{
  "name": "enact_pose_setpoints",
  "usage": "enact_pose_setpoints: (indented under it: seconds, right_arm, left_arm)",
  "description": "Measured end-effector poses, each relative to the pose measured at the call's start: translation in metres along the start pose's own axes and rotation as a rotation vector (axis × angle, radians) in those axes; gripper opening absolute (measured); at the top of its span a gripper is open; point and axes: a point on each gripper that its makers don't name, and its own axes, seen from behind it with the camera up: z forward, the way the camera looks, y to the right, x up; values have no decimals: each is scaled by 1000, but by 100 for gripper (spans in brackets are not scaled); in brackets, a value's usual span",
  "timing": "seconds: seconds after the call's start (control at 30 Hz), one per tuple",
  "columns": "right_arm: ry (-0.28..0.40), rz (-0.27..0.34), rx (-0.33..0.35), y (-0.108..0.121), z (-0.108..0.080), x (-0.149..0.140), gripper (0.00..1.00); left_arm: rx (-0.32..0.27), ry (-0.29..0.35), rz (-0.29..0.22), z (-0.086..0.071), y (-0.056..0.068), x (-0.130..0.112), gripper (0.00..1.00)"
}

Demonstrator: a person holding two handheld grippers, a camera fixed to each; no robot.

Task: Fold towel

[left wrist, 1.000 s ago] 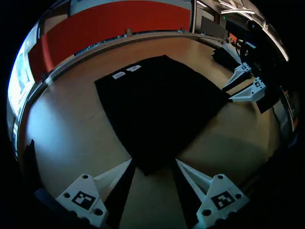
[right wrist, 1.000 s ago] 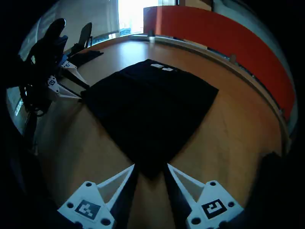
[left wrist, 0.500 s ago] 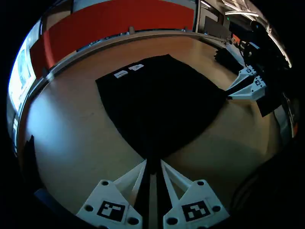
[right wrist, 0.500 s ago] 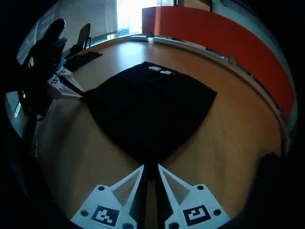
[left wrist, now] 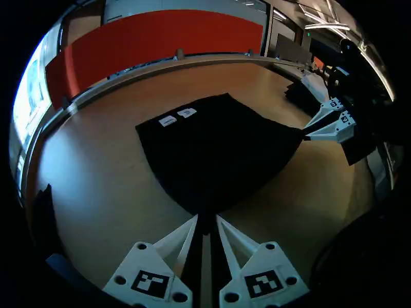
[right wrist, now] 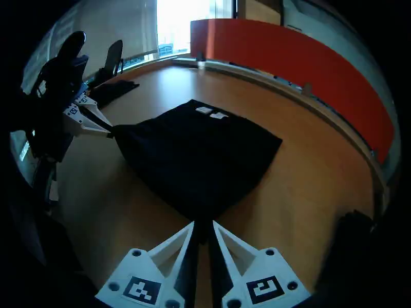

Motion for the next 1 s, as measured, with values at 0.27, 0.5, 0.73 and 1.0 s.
enact_pose_setpoints:
  seconds: [0.27, 0.5, 0.73, 1.0]
  right_arm:
    - [28, -34, 5, -9, -26, 19, 11]
    - [42, -46, 7, -14, -48, 32, 11]
    - [57, -38, 12, -17, -67, 42, 11]
    - [55, -32, 29, -25, -84, 43, 11]
  left_arm:
    - [5, -2, -1, -24, 3, 11, 9]
    - [-5, -1, -17, -45, 10, 20, 9]
    - [-20, -3, -30, -63, 20, 26, 9]
    - [-26, -5, -42, -75, 25, 28, 9]
